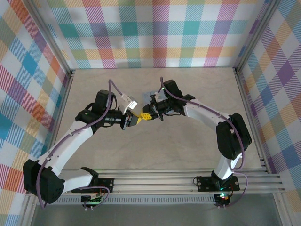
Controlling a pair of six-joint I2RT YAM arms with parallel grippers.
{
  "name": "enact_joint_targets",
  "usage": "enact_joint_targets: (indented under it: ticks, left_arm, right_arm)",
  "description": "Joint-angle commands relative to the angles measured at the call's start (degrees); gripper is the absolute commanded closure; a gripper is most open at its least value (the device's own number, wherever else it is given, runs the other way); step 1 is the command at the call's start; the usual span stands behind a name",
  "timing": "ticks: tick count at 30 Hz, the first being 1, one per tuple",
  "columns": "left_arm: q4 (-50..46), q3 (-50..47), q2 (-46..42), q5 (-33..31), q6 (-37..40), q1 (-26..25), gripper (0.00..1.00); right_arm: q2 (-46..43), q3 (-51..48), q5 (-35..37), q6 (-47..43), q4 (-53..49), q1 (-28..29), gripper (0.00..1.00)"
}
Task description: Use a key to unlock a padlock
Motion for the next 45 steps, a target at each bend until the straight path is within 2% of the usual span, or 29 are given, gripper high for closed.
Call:
enact_joint_targets:
  ticks: [1,10,13,18,23,26,30,31,33,35,45]
  left_arm:
    - [-1.10,-0.95,-1.42,-1.56,0.35,-0.66,1.00]
    - [-0.41,-3.52,-4.02,-2.70,-2.41,-0.66,1.00]
    - [-0.65,-3.61,-4.34,-3.65,-4.38,-0.67,0.95]
    - [1.01,-4.74,-4.69,-4.07,-8.01,-0.67,0.98]
    - [2.29,-5.80,-4.94,-4.61,-10.09,-0.67,1.00]
    - [2.86,-6.03,-5.43,-4.84,-10.27,-0.65,1.00]
    - [4.74,-7.00,-7.99,-4.73,-7.38,-0.67,1.00]
    - [5.14,-7.28,-8.81,-4.80,-6.30,-0.66,1.00]
    - [4.63,-6.94,-9.41,-5.17,-4.28,-0.62,1.00]
    - [3.15,-5.71,-8.44,-4.98,-2.46,-0.63,1.00]
    - [1.47,-1.63,-3.71,-3.42,0.73,-1.71,1.00]
  right_arm:
    - [-0.46,0.51,-0.29,-1.11,1.58,0.41,1.00]
    - [-2.03,-0.86,1.04,0.01,9.20,0.39,1.00]
    - [-2.94,-1.60,2.83,-0.15,11.30,0.36,1.00]
    - [-3.77,-2.80,4.86,0.82,15.18,0.36,1.00]
    - [-4.99,-3.18,6.99,-0.79,13.74,0.36,1.00]
    - [-5.54,-2.81,9.55,-2.35,7.02,0.22,0.99]
    - [-5.08,-1.77,8.74,-3.42,-1.40,0.23,0.62]
    - [-4.81,-1.51,7.82,-3.40,-2.79,0.21,0.54]
    - [-4.41,-1.06,6.06,-3.40,-4.01,0.51,0.47]
    - [-4.32,-0.89,5.18,-3.10,-4.08,0.80,0.44]
    - [-0.77,2.18,-0.52,-1.61,-3.79,3.29,0.45]
